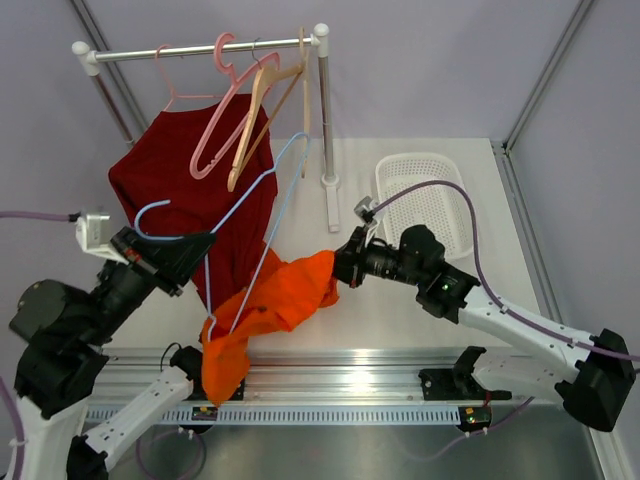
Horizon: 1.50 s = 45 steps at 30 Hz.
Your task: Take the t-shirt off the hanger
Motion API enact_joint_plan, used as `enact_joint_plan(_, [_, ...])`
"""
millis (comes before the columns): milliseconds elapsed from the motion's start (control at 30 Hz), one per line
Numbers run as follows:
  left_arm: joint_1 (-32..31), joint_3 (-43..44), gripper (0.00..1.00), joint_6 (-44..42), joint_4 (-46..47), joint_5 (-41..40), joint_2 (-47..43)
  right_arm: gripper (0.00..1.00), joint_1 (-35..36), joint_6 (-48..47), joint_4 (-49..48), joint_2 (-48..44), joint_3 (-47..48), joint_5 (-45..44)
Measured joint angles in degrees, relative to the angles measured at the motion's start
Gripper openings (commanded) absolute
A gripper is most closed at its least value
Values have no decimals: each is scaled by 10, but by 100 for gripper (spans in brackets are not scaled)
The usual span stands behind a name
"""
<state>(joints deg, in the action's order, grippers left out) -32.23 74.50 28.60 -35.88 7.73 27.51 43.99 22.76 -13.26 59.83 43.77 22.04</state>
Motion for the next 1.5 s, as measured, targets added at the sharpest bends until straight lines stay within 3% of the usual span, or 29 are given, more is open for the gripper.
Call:
enact_joint_plan(167, [0,-20,0,19,85,28,65,1,122,1,-1,30,0,-6])
enact_joint_plan(300, [0,-16,0,17,122,34,106,20,144,-6,31,63,8,-68])
enact_joint_plan(367, [0,-13,0,8,128,31,112,42,144,-5,37,92,10,-106])
enact_joint_plan(400, [0,-12,0,3,130,28,111,61,144,-2,36,110,10,-118])
enact_joint_plan(433, [0,-13,0,-2,131,24,105,99,145,-1,33,131,10,-125])
enact_joint_plan(767, [0,-42,0,-38,94,-48,-31,100,232,-5,19,386,45,-246])
enact_joint_plan(867, [0,-59,0,-45,65,-79,-70,97,264,-13,30,431,90,-282])
enact_joint_plan(933, [0,-74,0,-49,44,-99,-92,45,286,-24,45,459,130,-308])
enact_joint_plan(1000, [0,-86,0,-50,23,-115,-106,0,305,-33,54,480,160,-337])
enact_joint_plan(1100, [0,-99,0,-51,-4,-129,-113,0,322,-29,62,473,156,-379])
enact_joint_plan(1200, [0,-102,0,-53,-21,-134,-113,0,324,-29,81,403,110,-425])
enact_joint_plan(1333, [0,-104,0,-55,-21,-136,-113,0,323,-47,133,181,56,-510])
enact_joint_plan(1500, [0,-124,0,-55,-20,-135,-116,0,292,-117,127,-74,85,-608])
